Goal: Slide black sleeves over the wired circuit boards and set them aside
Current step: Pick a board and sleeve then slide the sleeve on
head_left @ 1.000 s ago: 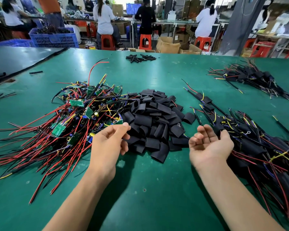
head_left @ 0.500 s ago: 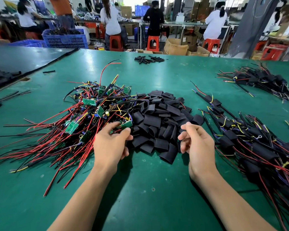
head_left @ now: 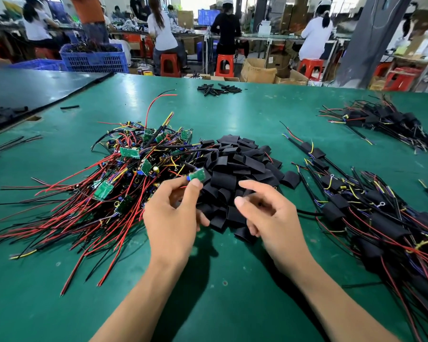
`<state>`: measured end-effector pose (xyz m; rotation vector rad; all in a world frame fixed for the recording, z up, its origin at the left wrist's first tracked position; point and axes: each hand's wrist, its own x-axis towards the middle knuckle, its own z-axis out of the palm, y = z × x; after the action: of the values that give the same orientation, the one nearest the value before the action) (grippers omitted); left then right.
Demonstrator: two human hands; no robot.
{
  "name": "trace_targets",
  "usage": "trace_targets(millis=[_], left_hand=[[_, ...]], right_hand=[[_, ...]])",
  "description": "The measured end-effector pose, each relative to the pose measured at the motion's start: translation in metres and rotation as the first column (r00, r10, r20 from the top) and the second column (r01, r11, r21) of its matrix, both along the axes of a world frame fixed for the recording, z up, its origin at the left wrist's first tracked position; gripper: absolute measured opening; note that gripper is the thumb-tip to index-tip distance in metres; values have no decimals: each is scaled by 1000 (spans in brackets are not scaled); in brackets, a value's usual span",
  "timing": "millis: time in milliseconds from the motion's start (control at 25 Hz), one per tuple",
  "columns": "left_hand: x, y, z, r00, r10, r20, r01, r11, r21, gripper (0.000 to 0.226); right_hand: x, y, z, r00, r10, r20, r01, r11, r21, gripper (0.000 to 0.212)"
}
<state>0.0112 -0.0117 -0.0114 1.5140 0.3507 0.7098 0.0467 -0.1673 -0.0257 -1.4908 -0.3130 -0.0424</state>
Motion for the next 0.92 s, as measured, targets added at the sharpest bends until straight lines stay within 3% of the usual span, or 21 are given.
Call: trace_targets(millis=[80,160,240,320,480,600,760,920], left_hand=[[-4,-9,-4,998,-46,44,37,982,183,5],[-7,-17,-10,992,-110,66,70,897,437,12],[-8,-20,-14,982,-176,71,104,810,577,30],[-9,-20,-14,973,-210,96,109,785,610,50],[-11,-20,-9,969,-173,176,65,866,496,75],[-9,-18,-5,988,-102,112,70,963,258,61],[-9,-19,0,978,-203,-42,206,974,89,9],[-13,-23,5,952,-302,-44,305,945,115,15]], right_hand=[[-3,5,-2,998,30,57,-26,998,-65,50],[-5,7,-5,987,-6,161,27,992,-126,62],[-4,6,-5,947,-101,306,172,962,-212,53],[-3,4,-4,938,-186,293,243,955,-170,38],[6,-2,6,990,-136,-36,141,962,234,12],[10,-7,12,974,31,-224,73,895,440,21],[7,-11,15,869,358,-342,-125,827,549,32],[1,-7,12,783,518,-345,-308,804,508,35]])
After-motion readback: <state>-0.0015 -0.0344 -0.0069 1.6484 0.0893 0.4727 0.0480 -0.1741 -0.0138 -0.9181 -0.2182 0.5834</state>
